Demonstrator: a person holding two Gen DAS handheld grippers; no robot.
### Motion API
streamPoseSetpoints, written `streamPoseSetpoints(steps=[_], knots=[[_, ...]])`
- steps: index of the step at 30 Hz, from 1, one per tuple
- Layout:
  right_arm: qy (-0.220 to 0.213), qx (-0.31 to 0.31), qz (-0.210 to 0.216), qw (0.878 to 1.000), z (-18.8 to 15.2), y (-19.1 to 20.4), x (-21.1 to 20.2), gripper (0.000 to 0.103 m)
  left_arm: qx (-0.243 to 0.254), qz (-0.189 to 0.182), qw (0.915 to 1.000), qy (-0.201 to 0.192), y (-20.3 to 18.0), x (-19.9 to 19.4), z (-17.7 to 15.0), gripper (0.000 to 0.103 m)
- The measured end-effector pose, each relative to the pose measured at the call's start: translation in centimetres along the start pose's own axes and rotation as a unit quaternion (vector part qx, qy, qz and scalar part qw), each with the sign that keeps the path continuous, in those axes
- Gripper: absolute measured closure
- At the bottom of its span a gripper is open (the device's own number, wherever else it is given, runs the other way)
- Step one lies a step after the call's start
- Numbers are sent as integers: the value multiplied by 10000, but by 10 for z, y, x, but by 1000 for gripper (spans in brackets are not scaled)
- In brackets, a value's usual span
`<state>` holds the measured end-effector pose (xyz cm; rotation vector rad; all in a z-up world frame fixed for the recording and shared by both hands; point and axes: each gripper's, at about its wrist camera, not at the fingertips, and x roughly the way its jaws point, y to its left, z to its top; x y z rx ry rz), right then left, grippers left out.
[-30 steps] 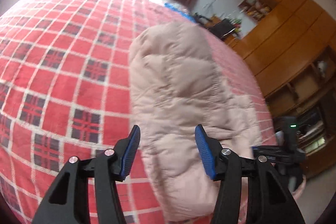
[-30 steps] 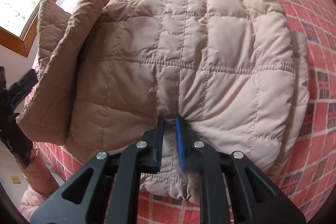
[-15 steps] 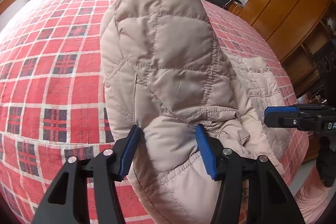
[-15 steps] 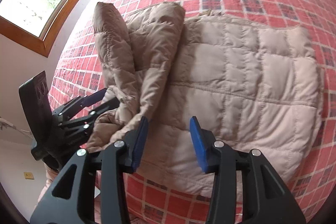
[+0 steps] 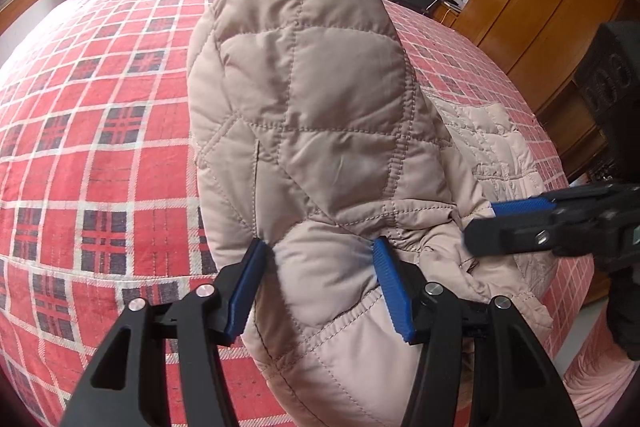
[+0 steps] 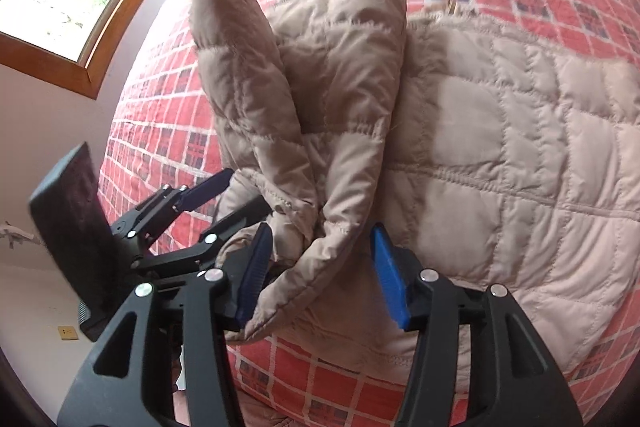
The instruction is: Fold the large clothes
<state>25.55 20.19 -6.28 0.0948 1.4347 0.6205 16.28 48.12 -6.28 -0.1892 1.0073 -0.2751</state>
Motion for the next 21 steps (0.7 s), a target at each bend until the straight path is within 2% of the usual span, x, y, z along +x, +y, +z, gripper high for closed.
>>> streamPoseSetpoints(steps=[5,7,9,12,14,21], knots=[[-13,35,-20,10000,4,3,12,53,1,19,10000,-9,1,1,-1,47],[-45,-64,-129,9999,4,8,16,59,-27,31,10000,-13,1,0,-1,47],[-85,-138,-174,9997,1,9,17,69,26,115,9999,-43,-2,0,-2,47],[-172,-153,-108,9997,0,7,21,85,102,234,9996,-119,-7,-2,-4,47],[-210,-192,-39,9996,-1,4,21,89,108,234,9996,-144,-8,-4,-5,47],[-381,-253,278,9986,-9,0,3,94,135,100,9996,-234,-13,-21,-4,47]])
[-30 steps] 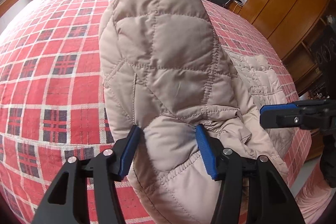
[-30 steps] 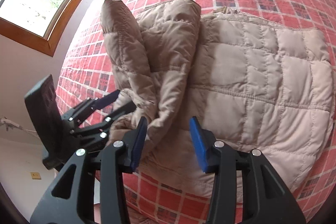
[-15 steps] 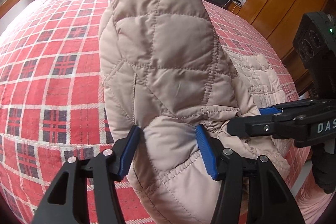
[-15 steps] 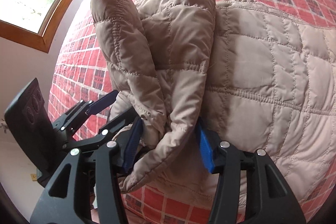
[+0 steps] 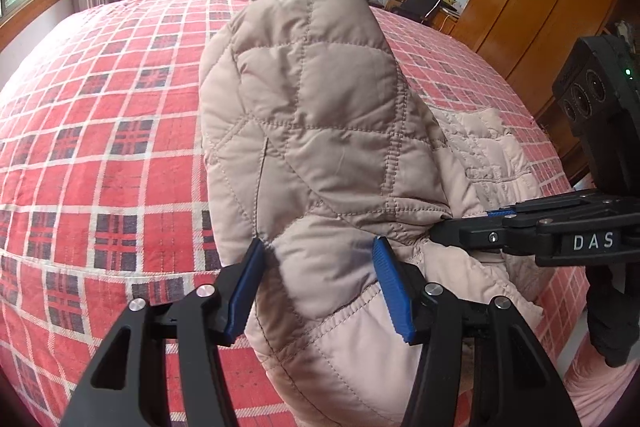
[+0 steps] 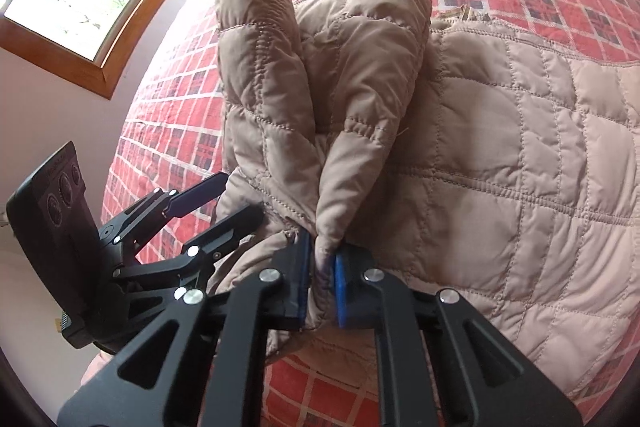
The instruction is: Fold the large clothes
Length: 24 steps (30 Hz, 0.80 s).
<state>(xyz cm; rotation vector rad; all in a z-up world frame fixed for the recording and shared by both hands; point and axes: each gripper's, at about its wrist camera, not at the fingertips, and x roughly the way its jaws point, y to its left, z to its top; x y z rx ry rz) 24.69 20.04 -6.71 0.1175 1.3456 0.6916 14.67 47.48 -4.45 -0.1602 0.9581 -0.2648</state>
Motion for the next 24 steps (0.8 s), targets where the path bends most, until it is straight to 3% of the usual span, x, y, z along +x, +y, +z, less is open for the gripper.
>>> streamPoseSetpoints(steps=[12,24], knots=[[-782,81,-132,9968,-23,-16,-78,95,286,-211,9983,-472,-29,-36,11,47],[-1127,931,-379,9885,-58,-107,-117,95,697,-293,9965,-348,-67,-18,13,47]])
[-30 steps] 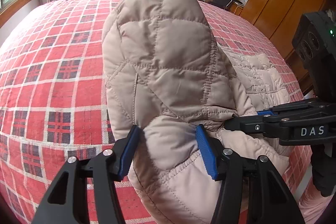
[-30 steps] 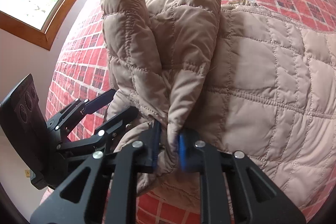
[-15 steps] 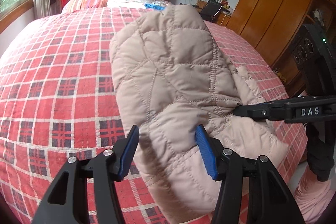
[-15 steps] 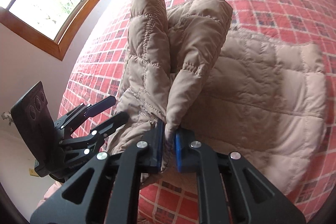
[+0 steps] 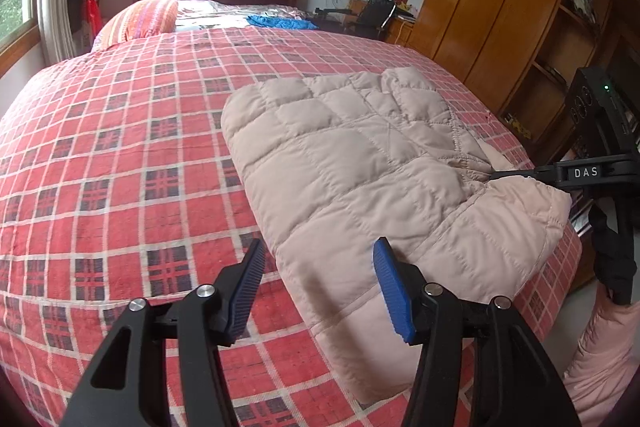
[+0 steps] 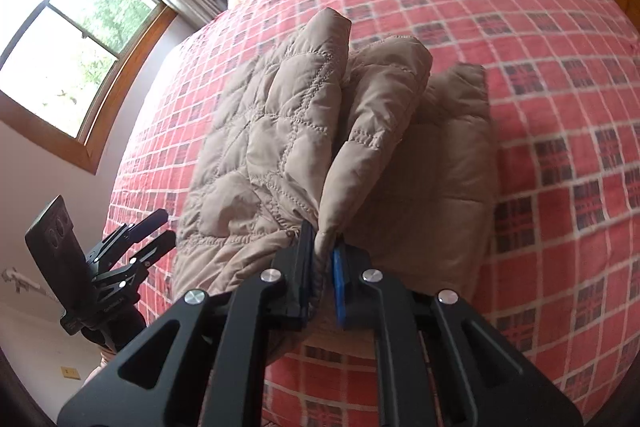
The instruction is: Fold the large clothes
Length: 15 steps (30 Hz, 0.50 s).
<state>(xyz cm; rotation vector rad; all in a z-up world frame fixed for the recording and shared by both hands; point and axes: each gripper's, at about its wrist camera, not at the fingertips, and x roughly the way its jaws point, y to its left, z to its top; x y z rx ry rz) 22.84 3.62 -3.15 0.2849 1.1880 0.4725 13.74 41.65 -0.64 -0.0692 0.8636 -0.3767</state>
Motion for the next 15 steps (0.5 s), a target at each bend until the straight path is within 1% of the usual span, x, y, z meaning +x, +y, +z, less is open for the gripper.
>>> streamPoseSetpoints(steps=[4,7,11,15], knots=[[130,278,-40,9995,-5,-33,13,95,81,-30,9999,112,-10,13,-3,47],[307,453,67,9985,-13,-52,31,95,157,-52,9996,208,-15,25,-5,46],[398,498,151,9979,-16,-62,46,95,254,18,9992,318,-19,40,-11,45],[415,447,155,9980,-17,-63,47,94,212,-1,9992,334,-18,45,-15,44]])
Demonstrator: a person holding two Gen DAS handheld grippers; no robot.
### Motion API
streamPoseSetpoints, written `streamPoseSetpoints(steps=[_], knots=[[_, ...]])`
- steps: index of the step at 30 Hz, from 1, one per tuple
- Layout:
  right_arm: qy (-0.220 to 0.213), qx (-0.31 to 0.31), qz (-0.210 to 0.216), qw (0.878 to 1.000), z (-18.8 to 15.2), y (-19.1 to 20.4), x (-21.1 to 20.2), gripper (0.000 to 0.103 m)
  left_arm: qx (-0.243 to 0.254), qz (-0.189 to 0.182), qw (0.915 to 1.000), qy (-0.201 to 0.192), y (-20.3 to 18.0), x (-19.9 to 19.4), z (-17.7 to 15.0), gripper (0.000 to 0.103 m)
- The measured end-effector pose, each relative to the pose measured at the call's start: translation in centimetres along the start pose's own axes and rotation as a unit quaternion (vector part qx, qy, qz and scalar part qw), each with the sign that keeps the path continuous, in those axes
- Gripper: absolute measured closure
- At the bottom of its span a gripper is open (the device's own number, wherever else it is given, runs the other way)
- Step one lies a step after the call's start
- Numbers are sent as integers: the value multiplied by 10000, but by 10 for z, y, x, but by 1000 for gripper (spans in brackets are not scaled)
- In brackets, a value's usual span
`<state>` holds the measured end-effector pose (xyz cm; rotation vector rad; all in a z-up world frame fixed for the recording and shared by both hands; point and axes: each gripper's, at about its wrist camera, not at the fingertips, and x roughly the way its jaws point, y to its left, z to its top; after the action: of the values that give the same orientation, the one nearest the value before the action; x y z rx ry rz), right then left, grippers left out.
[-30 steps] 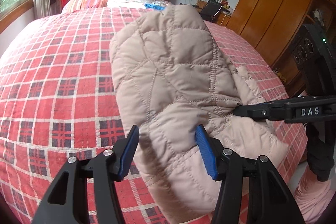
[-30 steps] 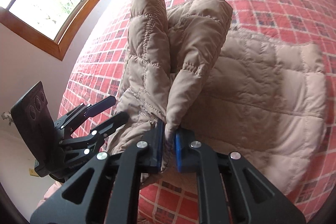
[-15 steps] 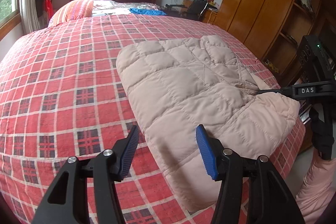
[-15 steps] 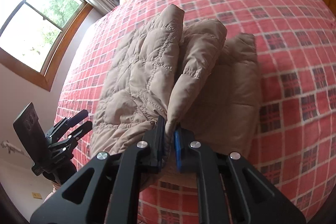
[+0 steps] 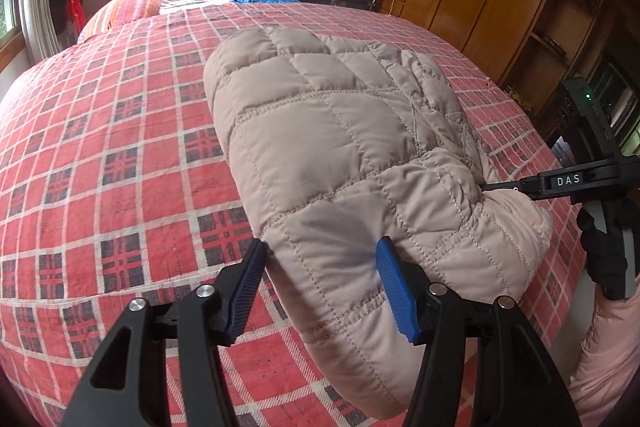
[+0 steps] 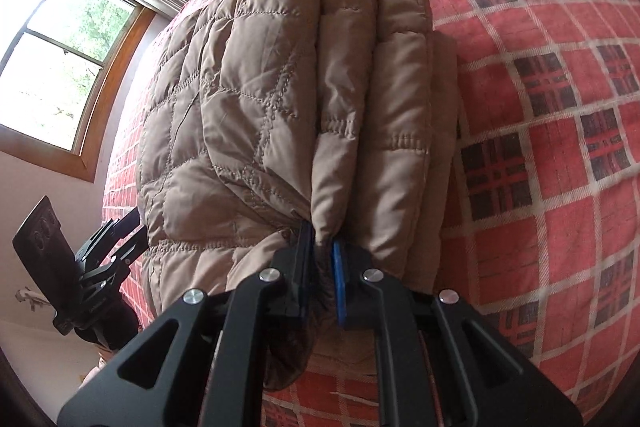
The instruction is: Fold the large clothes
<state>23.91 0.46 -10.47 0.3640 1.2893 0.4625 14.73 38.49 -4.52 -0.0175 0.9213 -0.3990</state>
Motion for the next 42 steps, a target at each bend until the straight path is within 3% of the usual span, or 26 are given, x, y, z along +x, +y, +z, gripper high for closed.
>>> streamPoseSetpoints(steps=[4,8,11,14,20,22,24,26,29,34,38,39,41,42], knots=[[-26,-261,-213,9994,1,9,-6,84,-38,-15,10000,-28,2,0,-3,43],[-541,-380,-664,9956,7,25,-40,60,12,27,10000,-82,2,0,-5,43],[-918,-493,-680,9922,18,37,-62,58,54,30,9999,-90,1,-1,-6,43],[-787,-658,-516,9934,41,54,-55,59,33,7,10000,-92,0,-2,-7,43],[-304,-523,-696,9957,90,57,-8,58,7,-10,9999,-108,1,-2,-7,43],[-228,-468,-684,9963,99,55,2,62,14,-7,9999,-106,1,-2,-7,43],[-192,-419,-535,9975,103,56,6,82,20,-17,9999,-100,1,-2,-6,43],[-246,-387,-298,9985,101,54,2,93,3,-51,9999,-93,1,-3,-6,43],[-402,-261,-169,9987,94,45,-13,95,-29,-152,9998,-144,2,-9,-5,43],[-350,-140,-456,9983,82,32,-11,94,129,-158,9996,-188,-7,-7,-5,42],[-423,-95,-391,9983,79,30,-16,73,109,-158,9998,-105,-6,2,-4,41],[-519,-103,-413,9977,78,29,-22,59,95,-171,9998,-101,-5,2,-4,41],[-665,-147,-541,9962,77,27,-29,41,70,-203,9997,-85,-4,2,-4,41],[-696,-177,-659,9952,76,28,-32,40,59,-213,9997,-77,-3,2,-5,41]])
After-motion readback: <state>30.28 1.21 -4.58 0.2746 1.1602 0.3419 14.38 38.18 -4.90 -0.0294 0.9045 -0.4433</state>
